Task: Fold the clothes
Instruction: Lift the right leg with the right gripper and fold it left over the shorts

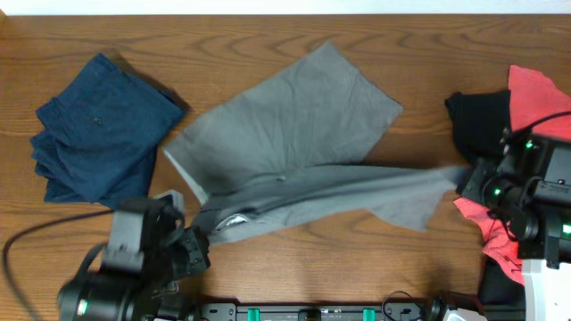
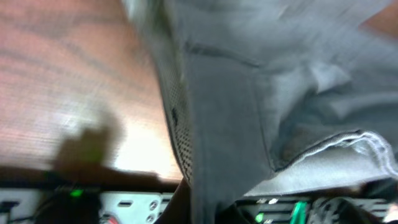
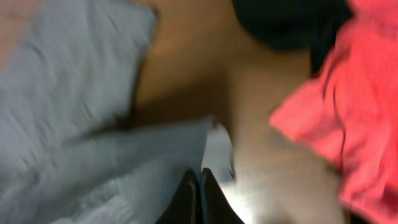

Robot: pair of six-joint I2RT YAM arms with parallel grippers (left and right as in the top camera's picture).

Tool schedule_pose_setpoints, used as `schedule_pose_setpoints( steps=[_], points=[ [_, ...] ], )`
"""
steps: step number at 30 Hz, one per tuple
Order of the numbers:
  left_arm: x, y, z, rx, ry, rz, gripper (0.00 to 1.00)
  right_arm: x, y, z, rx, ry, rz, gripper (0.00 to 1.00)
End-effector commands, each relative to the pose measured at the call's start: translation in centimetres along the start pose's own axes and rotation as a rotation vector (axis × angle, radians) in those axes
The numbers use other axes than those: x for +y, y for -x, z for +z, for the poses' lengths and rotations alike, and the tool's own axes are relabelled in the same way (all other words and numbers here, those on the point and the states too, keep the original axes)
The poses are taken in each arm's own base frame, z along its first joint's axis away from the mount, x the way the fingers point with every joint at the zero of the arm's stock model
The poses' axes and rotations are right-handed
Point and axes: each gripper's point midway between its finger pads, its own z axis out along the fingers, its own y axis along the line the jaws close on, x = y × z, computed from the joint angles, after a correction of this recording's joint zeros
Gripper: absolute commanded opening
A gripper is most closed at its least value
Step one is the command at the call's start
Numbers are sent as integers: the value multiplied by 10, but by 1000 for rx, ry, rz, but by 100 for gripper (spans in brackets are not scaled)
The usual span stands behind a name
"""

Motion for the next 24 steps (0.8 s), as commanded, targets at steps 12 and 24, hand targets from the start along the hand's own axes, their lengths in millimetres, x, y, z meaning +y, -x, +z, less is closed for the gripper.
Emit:
schedule_pose_setpoints(
  steps=[12, 24],
  points=[
    [29, 70, 7, -271, 220, -241, 6, 105, 115, 9, -398, 282, -292, 1],
    [47, 66, 62, -28, 423, -288, 6, 67, 19, 66, 70, 91, -200, 27]
  ],
)
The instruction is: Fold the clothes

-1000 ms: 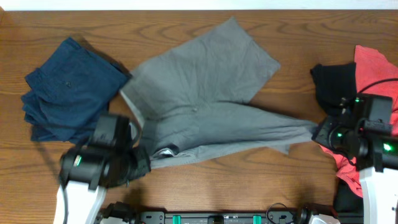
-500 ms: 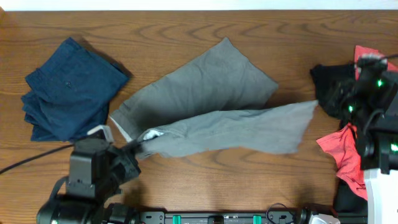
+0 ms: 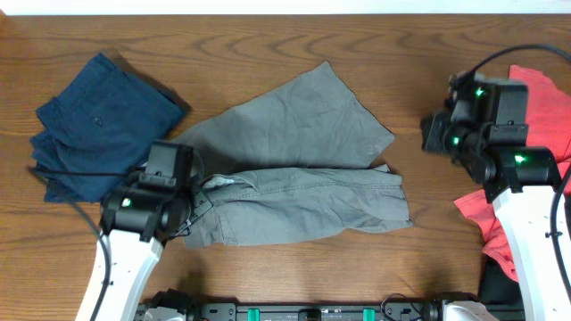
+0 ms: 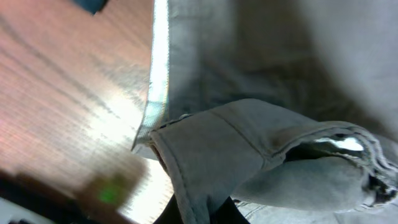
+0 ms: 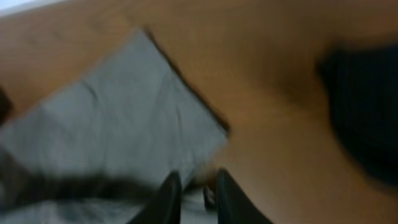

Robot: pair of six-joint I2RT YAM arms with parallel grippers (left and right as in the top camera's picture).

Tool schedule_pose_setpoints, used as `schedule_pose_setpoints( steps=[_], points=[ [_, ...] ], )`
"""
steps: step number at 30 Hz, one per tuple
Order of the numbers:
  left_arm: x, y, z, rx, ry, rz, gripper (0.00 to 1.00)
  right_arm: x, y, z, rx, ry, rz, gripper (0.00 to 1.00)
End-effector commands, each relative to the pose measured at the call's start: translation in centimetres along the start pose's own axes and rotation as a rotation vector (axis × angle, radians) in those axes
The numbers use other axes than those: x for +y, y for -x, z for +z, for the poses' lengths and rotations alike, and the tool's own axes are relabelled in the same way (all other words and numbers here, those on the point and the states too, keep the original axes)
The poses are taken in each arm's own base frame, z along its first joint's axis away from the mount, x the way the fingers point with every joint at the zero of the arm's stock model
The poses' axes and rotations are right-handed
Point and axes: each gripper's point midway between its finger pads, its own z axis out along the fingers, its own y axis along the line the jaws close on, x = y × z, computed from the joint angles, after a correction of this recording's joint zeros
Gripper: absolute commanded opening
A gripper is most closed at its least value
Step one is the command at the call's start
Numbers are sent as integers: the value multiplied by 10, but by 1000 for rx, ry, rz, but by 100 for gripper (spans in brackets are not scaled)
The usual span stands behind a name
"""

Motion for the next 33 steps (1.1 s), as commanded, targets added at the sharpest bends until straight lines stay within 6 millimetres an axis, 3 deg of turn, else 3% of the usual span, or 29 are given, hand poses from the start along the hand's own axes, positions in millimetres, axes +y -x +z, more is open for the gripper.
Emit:
schedule_pose_setpoints(
  steps=[1, 3, 7, 10, 14, 18, 22, 28, 33],
  points=[
    [6, 1, 7, 9, 53, -13, 6, -12, -20, -5, 77, -75, 50, 36],
    [6, 1, 9, 16, 60, -11, 6, -14, -39, -4, 152, -78, 61, 50],
    [6, 1, 8, 15, 59, -8, 6, -11, -71, 2, 279, -56, 160, 51],
    [6, 1, 8, 15, 59, -2, 6, -14, -93, 13, 344, -78, 335, 52],
    [7, 0, 8, 19, 62, 8, 6, -10, -120, 39, 403, -47, 460, 57],
    [7, 0, 8, 19, 62, 7, 6, -19, -143, 63, 428, -70, 532, 60],
    [7, 0, 8, 19, 62, 7, 6, -21, -146, 86, 397, -38, 525, 63],
    [7, 0, 8, 18, 62, 7, 6, -21, -140, 100, 357, -14, 511, 70],
    [7, 0, 8, 18, 62, 7, 6, -16, -144, 105, 372, -9, 493, 64]
  ],
)
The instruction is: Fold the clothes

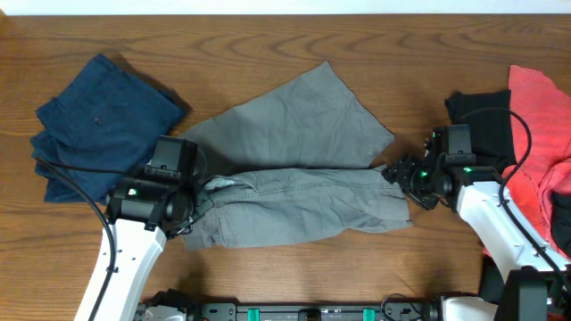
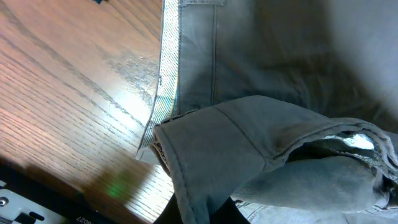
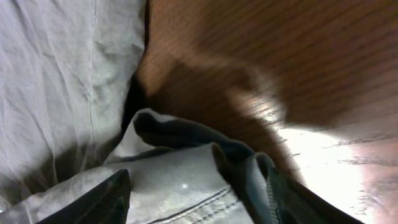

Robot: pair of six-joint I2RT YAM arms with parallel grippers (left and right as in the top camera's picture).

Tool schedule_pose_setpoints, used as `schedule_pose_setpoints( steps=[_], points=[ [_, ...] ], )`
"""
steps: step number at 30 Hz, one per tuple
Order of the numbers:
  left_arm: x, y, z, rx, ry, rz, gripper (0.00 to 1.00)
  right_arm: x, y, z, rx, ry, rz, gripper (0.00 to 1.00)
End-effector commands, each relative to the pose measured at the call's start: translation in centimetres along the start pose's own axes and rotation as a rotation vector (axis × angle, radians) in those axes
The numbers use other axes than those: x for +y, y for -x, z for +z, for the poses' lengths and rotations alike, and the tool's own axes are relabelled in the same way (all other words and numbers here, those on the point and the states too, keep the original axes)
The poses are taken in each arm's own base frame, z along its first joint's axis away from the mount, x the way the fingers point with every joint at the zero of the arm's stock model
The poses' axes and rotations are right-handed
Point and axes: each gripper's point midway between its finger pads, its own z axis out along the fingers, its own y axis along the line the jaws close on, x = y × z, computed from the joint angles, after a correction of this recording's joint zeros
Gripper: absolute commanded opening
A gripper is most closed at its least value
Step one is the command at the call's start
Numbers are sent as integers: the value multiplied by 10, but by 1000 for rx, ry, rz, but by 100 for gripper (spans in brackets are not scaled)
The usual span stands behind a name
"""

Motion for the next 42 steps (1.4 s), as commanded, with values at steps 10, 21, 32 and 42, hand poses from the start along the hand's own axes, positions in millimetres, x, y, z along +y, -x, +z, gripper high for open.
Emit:
schedule_pose_setpoints(
  steps=[10, 21, 32, 42],
  points=[
    [5, 2, 0, -12, 21, 2, 6, 9, -16, 12, 45, -1, -40, 1],
    [5, 2, 0, -12, 22, 3, 6, 36, 23, -53, -127, 98, -130, 1],
    [5, 2, 0, -11, 21, 3, 6, 61, 36, -110, -227, 91, -271, 20],
    [5, 2, 0, -10, 24, 3, 6, 14, -2, -33, 37, 1, -451, 48]
  ],
)
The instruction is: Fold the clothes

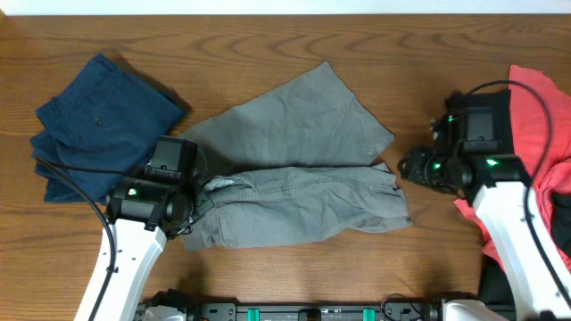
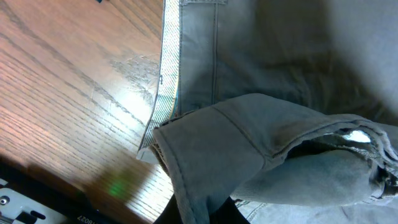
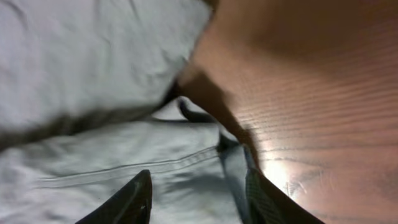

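Note:
Grey shorts (image 1: 294, 134) lie flat mid-table, with one leg (image 1: 312, 207) folded across the near side. My left gripper (image 1: 194, 207) is shut on the waistband end; in the left wrist view the grey fold (image 2: 249, 143) runs down between its dark fingers (image 2: 200, 210). The right gripper (image 1: 403, 168) stands open just off the folded leg's right hem. In the right wrist view it (image 3: 198, 183) hangs over that hem (image 3: 230, 149) with nothing pinched.
Folded blue shorts (image 1: 98, 129) lie at the far left. At the right edge are a black garment (image 1: 477, 111) and a red one (image 1: 535, 94), with more red cloth (image 1: 495, 236) nearer the front. Bare wood (image 1: 419, 71) surrounds the grey shorts.
My right gripper, which was open low at the hem of the folded leg, has drawn back a little to the right and higher. The left gripper and the shorts are unchanged.
First both grippers held the grey shorts, the leg stretched out toward the right pile. Then the leg lay folded across, the right gripper having let go and standing far right. It then came open to the hem, and now sits just off it.

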Robot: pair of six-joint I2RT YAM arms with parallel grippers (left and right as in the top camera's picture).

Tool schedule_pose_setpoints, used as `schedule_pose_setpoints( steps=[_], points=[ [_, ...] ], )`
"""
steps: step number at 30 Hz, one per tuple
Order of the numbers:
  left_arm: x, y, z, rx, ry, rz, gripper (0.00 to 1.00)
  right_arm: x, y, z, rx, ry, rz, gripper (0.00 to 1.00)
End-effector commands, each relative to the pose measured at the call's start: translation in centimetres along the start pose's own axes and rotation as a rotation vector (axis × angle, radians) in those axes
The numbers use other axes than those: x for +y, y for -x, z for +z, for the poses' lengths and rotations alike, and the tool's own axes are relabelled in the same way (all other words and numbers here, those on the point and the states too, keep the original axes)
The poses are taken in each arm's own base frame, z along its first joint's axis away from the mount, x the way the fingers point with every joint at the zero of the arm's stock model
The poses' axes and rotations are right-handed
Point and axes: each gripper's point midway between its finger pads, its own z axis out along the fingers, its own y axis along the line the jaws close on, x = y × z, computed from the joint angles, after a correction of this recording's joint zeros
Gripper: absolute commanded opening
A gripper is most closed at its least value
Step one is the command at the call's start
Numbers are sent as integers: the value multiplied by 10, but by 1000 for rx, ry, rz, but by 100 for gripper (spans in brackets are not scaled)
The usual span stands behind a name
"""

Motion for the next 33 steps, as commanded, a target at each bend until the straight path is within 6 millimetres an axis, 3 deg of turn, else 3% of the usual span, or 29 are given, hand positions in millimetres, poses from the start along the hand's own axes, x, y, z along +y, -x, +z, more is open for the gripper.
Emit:
schedule_pose_setpoints(
  steps=[1, 6, 11, 18, 19, 21, 22, 29, 33],
  points=[
    [5, 2, 0, -12, 21, 2, 6, 7, -22, 27, 97, 91, -147, 49],
    [5, 2, 0, -12, 21, 3, 6, 1, -27, 57, 135, 107, -158, 49],
    [5, 2, 0, -12, 21, 3, 6, 19, -33, 65, 174, 236, -215, 48],
    [5, 2, 0, -12, 21, 2, 6, 32, -40, 62, 200, 327, -239, 40],
    [5, 2, 0, -12, 21, 2, 6, 32, -41, 62, 204, 325, -238, 35],
    [5, 2, 0, -12, 21, 2, 6, 32, -41, 62, 207, 325, -236, 9],
    [5, 2, 0, -12, 21, 2, 6, 32, -41, 62, 206, 326, -236, 1],
    [5, 2, 0, -12, 21, 3, 6, 32, -36, 58, 189, 326, -216, 1],
    [5, 2, 0, -12, 22, 25, 6, 38, -18, 36, 138, 348, -196, 1]
  ],
)
